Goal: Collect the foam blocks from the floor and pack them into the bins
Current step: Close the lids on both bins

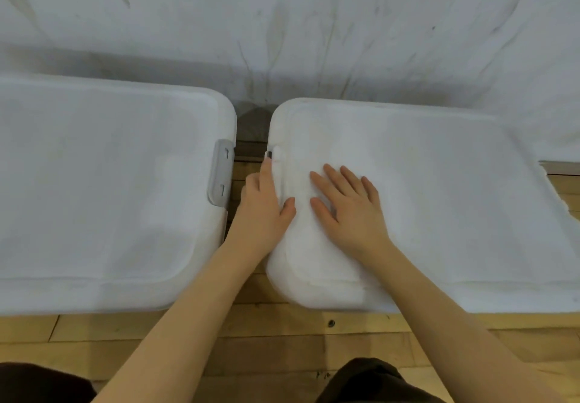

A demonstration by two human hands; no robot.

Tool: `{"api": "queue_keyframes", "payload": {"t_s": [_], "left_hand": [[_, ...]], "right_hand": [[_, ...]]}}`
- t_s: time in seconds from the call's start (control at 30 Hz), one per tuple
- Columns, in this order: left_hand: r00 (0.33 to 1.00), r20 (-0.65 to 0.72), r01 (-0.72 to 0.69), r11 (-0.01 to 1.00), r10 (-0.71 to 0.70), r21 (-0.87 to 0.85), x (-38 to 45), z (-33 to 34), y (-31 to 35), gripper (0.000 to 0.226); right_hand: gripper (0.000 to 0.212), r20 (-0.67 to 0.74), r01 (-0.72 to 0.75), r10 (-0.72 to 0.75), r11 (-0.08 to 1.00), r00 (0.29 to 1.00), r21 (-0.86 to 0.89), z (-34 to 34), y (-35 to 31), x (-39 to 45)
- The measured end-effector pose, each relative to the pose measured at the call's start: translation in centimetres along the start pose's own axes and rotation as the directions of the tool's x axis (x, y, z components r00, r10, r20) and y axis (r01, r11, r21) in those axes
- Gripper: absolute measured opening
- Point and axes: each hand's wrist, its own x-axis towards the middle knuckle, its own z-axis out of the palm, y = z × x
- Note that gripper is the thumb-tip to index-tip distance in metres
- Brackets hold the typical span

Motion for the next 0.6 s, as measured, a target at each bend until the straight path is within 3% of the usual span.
{"api": "queue_keyframes", "payload": {"t_s": [0.13,0.27,0.37,0.53,0.6], "left_hand": [[0.988,-0.007,0.155,0.987,-0.156,-0.037,0.0,0.6,0.0,0.072],[0.994,-0.11,0.024,0.996,-0.015,0.08,-0.2,0.7,0.3,0.057],[0.985,-0.168,-0.028,0.997,0.039,0.068,-0.6,1.1,1.4,0.065],[0.986,-0.144,0.063,0.991,-0.08,-0.117,-0.7,2.3,1.3,0.07],[0.983,-0.134,0.116,0.99,-0.126,-0.079,-0.4,2.6,1.0,0.069]], "right_hand": [[0.065,0.006,-0.019,0.019,1.0,1.0,-0.018,0.0,-0.2,0.0],[0.064,0.015,-0.05,0.05,0.998,0.999,-0.038,-0.1,0.1,-0.1],[0.057,0.073,-0.071,0.076,0.995,0.994,-0.065,-0.5,1.2,-0.4],[0.05,0.101,-0.072,0.075,0.997,0.992,-0.032,-0.7,1.5,-0.5],[0.05,0.098,-0.062,0.065,0.998,0.993,-0.034,-0.7,1.4,-0.3]]}}
